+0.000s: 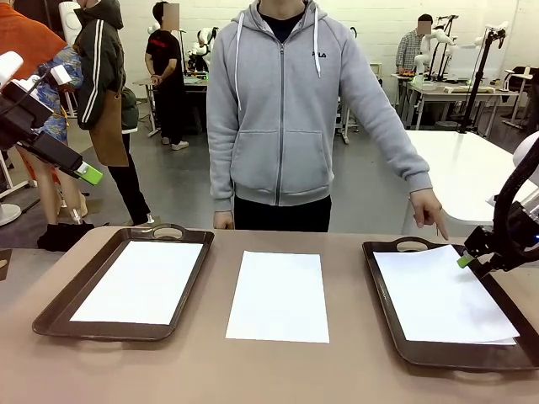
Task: Sort the A4 documents.
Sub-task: Place the A4 Paper in the designated Handle tray.
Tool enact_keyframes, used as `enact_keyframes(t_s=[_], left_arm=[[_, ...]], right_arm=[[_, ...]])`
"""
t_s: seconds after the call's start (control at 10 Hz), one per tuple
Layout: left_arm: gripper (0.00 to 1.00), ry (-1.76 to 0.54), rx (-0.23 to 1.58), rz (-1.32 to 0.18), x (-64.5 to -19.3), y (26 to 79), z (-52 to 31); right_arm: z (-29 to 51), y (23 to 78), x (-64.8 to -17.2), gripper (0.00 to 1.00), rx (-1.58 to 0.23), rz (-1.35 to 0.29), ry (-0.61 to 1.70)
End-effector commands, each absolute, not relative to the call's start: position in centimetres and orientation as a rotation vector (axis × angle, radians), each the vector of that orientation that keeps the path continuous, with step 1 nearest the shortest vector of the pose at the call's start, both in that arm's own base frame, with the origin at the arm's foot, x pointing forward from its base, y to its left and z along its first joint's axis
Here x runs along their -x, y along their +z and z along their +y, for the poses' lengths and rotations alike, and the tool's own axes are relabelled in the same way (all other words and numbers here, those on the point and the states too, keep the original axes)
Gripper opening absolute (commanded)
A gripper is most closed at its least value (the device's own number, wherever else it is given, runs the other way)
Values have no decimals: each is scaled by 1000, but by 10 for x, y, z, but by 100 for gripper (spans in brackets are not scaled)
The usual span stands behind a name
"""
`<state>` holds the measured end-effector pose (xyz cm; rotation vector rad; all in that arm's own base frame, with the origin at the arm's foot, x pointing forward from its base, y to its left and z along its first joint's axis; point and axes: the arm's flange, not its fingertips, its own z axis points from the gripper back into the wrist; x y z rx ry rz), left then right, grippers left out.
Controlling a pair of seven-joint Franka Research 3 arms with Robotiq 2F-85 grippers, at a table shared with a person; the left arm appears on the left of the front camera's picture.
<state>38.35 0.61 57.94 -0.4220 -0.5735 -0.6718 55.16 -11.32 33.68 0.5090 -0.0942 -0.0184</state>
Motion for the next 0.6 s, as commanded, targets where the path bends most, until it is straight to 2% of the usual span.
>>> enact_keyframes(t_s=[0.0, 0.1, 0.2, 0.4, 0.5], left_arm=[[100, -673, 426, -574, -382, 579, 6], [100, -673, 426, -574, -382, 579, 6], [100, -673, 426, -574, -382, 579, 6], [100, -673, 426, -574, -382, 579, 6], [100, -673, 426, -574, -382, 579, 6]], right_arm=[[-113, 341, -541, 100, -468, -91, -60], [-114, 342, -539, 91, -469, -93, -64], [-114, 342, -538, 100, -470, -91, -65], [-107, 342, -538, 100, -506, -97, -54], [-100, 343, -539, 96, -522, -96, -39]])
